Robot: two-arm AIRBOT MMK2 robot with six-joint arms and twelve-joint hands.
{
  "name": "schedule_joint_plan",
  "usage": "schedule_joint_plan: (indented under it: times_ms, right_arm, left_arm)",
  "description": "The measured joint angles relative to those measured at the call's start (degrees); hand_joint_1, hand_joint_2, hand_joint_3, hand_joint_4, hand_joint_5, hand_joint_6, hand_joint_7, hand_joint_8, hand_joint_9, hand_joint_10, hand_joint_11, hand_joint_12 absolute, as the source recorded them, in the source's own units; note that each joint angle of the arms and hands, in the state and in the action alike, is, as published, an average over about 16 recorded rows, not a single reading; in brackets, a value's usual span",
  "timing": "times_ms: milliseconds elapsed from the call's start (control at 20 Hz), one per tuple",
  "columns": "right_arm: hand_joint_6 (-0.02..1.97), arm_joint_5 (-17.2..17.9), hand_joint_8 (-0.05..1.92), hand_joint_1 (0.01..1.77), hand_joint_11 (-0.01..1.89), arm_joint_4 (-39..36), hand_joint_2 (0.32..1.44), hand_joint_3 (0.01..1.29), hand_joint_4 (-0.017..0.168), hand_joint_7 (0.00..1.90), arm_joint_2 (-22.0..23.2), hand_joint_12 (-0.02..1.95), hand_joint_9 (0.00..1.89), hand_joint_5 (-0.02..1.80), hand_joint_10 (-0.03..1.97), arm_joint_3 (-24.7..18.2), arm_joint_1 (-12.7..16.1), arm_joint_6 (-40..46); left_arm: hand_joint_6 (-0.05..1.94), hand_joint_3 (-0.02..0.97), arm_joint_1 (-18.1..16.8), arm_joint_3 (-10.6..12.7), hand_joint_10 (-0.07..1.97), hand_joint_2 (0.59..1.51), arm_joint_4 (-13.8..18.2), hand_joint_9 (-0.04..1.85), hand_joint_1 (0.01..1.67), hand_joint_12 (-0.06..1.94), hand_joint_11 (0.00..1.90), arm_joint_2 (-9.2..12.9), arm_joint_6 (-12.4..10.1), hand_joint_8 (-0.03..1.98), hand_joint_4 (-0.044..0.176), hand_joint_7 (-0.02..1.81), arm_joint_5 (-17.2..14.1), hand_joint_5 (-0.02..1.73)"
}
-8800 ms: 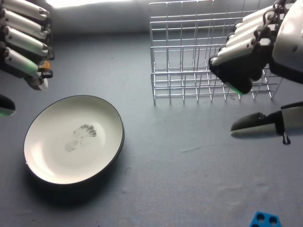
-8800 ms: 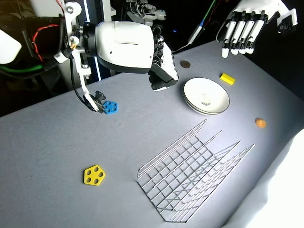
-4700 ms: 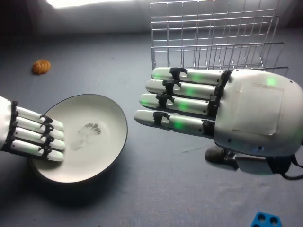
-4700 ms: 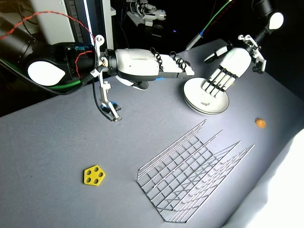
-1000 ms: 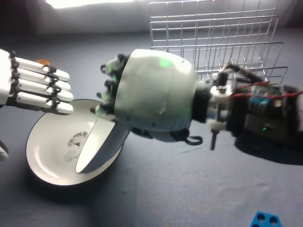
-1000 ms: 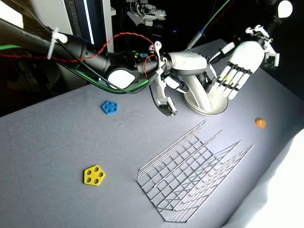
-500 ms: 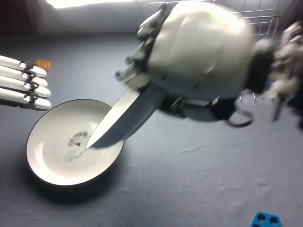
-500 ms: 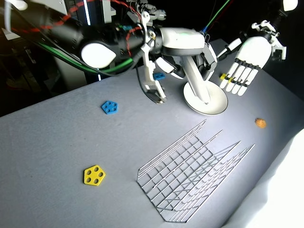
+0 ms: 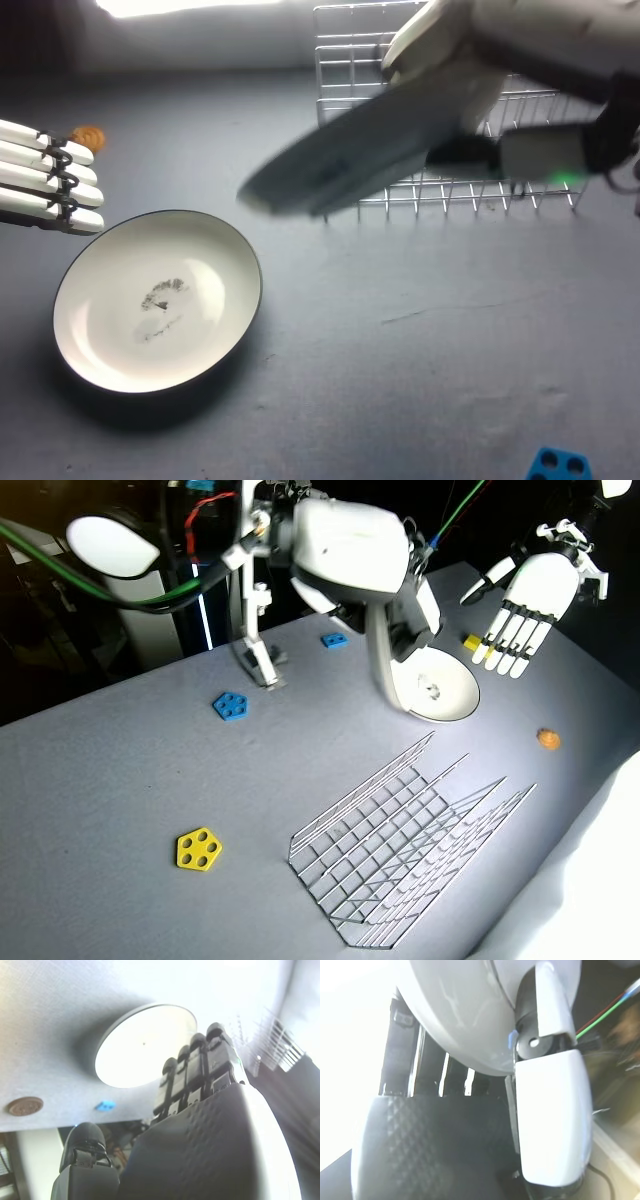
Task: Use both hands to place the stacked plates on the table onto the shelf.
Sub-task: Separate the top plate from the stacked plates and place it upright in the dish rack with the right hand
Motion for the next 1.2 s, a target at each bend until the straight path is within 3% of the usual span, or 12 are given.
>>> schedule_joint_plan:
  times_ms: [400,850,1200]
  right_arm:
    - [1.01,2.01,0.84,1.17,0.78,-1.75,1.02,0.01,0.013,1.05,2.72,1.07,1.26,0.95,0.02,-0.02,-0.58,7.24]
    - [0.98,4.68,0.82,1.17,0.77,-4.4,1.02,0.01,0.012,1.06,3.21,1.06,1.27,0.96,0.02,2.4,-3.75,13.43]
    - [0.96,3.96,0.81,1.17,0.77,-0.71,1.02,0.01,0.013,1.07,3.16,1.05,1.28,0.96,0.02,5.95,-3.94,16.91]
  left_arm:
    - [0.01,0.018,-1.51,-1.27,0.01,1.119,0.67,0.02,0.01,-0.01,0.01,0.73,-2.59,0.01,0.007,0.02,0.42,0.02]
    - [0.01,0.018,-3.61,-6.67,0.01,1.115,1.65,0.02,0.01,-0.01,0.01,2.9,-4.35,0.01,0.007,0.02,2.97,0.02]
    - [0.01,0.018,-2.24,-10.14,0.01,1.116,1.71,0.03,0.02,-0.01,0.01,2.72,-4.38,0.01,0.007,0.02,6.31,0.02]
